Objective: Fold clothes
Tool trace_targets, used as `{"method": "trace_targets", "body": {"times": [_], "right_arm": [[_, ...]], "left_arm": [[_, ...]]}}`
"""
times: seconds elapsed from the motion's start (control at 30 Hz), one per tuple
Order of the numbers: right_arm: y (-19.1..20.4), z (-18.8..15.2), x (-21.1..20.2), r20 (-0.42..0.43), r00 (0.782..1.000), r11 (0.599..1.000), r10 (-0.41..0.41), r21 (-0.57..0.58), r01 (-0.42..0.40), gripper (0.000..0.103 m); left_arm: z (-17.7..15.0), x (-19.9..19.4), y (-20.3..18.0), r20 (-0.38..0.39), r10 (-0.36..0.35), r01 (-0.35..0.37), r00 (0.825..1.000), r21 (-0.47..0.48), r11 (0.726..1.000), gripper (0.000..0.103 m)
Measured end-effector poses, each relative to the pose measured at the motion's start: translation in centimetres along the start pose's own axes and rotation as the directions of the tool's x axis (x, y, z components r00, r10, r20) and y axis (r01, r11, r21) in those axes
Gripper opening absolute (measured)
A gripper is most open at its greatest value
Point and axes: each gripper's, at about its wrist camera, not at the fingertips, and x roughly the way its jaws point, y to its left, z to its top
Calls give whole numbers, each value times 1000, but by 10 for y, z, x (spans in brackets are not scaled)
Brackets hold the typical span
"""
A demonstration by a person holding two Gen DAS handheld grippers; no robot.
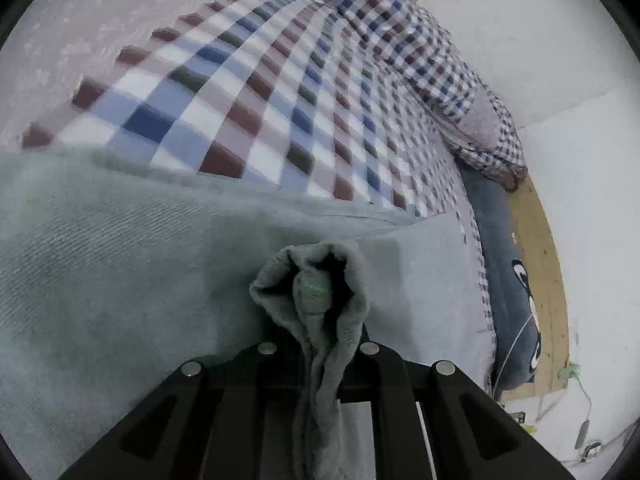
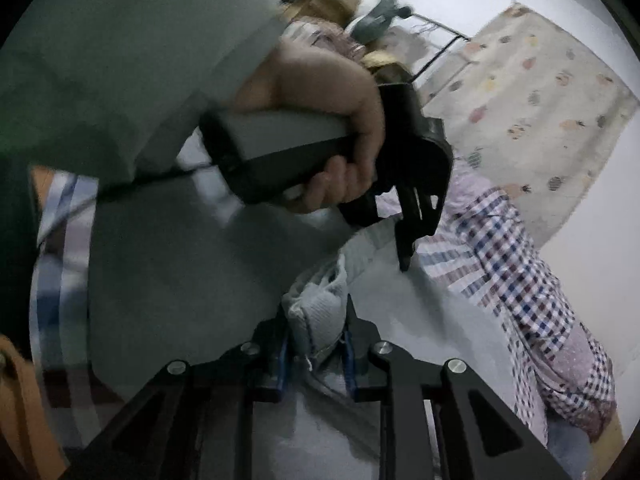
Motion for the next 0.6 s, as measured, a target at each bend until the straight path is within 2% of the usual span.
{"method": "trace_targets", "body": {"times": [0.1,0.2,0.3,0.37,0.47,0.5,0.57,0.6], "right_arm": [[-6,2,-9,16,1000,1000,1,20,-1,23],[-13,1,-10,8,1000,999,20,25,-20,23],[-5,-6,-6,-25,999,999,43,-9,-44,25],[-7,-6,-14,-18,998,998,67,6,-67,26],[-17,-8,-35,8,992,991,128,41,-128,29],[-19,-8,-42,20,989,988,146,42,-147,30],[-25,-12,-57,54,981,981,187,36,-189,36],[-30,-16,-64,73,976,978,203,38,-206,44]], "left_arm": [[0,-16,-4,16,-11,10,1000,31,999,9],[6,-9,-12,24,-22,21,999,32,999,10],[2,3,1,4,17,-17,1000,-10,1000,10],[-3,3,-7,19,43,-43,999,-10,999,10],[-6,-8,-12,54,36,-34,998,-40,999,10],[-8,-11,-12,58,39,-37,998,-44,998,12],[-9,-9,-10,58,95,-92,994,-63,994,23],[-9,-7,-8,55,134,-130,989,-77,989,27]]}}
